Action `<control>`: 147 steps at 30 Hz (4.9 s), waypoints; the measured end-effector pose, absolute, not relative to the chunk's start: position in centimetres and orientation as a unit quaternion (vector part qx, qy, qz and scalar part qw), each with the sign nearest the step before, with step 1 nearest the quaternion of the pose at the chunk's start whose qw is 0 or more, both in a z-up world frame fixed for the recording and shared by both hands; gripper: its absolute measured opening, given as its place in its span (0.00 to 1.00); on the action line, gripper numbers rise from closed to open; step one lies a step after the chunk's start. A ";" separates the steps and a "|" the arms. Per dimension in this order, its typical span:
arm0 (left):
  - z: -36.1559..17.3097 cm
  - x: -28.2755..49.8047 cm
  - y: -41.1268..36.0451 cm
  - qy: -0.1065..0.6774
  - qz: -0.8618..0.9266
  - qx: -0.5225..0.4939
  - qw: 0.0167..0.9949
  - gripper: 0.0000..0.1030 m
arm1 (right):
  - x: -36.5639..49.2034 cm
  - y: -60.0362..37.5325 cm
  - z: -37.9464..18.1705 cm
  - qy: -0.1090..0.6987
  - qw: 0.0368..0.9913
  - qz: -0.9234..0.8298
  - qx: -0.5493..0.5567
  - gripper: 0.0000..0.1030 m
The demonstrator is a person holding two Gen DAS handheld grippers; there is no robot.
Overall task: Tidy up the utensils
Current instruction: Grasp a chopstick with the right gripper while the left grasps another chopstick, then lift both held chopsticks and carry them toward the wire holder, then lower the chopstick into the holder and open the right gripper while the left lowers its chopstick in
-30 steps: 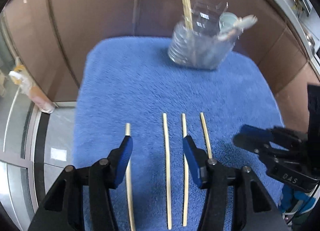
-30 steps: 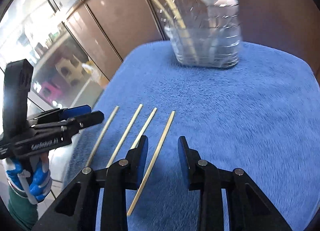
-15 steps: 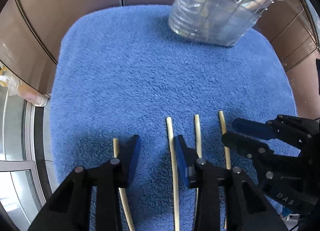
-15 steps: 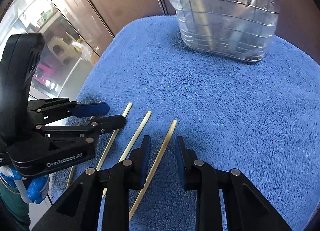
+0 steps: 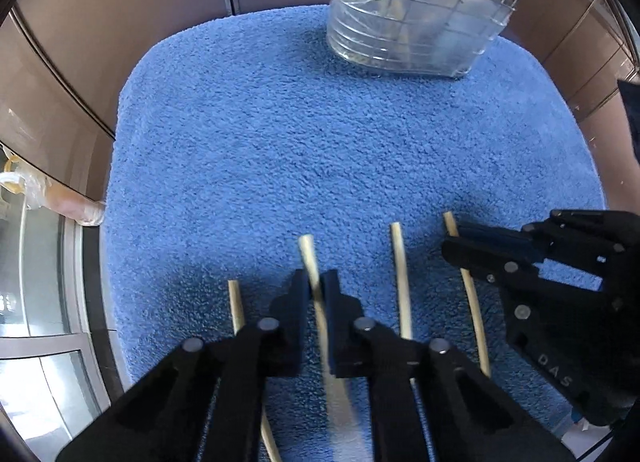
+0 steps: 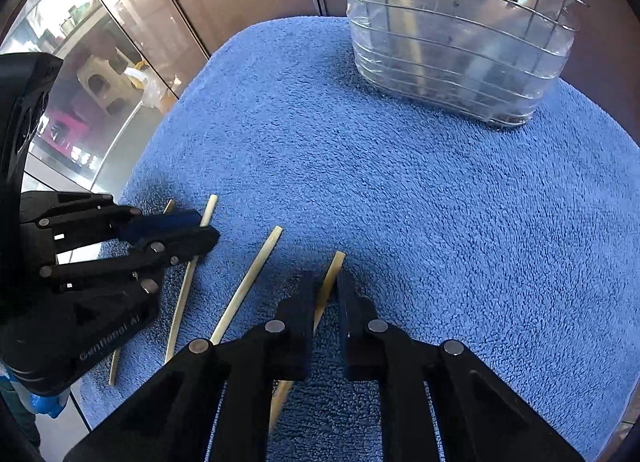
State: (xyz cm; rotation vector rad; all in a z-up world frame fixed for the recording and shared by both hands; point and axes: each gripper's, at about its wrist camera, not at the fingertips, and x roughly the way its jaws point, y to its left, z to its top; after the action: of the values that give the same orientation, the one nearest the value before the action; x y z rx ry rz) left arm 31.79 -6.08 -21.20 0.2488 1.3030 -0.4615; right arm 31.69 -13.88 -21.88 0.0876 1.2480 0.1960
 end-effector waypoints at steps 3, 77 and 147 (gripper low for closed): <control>-20.6 31.6 -6.1 0.593 -0.215 0.106 0.769 0.04 | 31.1 -14.9 -21.6 0.581 0.805 0.102 0.059 0.06; 12.1 25.0 -5.5 0.049 -0.181 -0.128 0.974 0.04 | 20.3 -22.8 9.0 0.052 0.991 0.117 0.028 0.05; -4.8 40.6 -12.9 0.128 -0.128 -0.131 0.975 0.06 | 29.7 -28.8 0.9 0.051 0.993 0.082 0.066 0.06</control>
State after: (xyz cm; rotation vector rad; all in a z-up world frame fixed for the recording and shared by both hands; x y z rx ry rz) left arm 40.62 -12.88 -4.76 -0.2634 0.2575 -0.2577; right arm 29.68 -28.84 0.86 0.1316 0.1024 0.1645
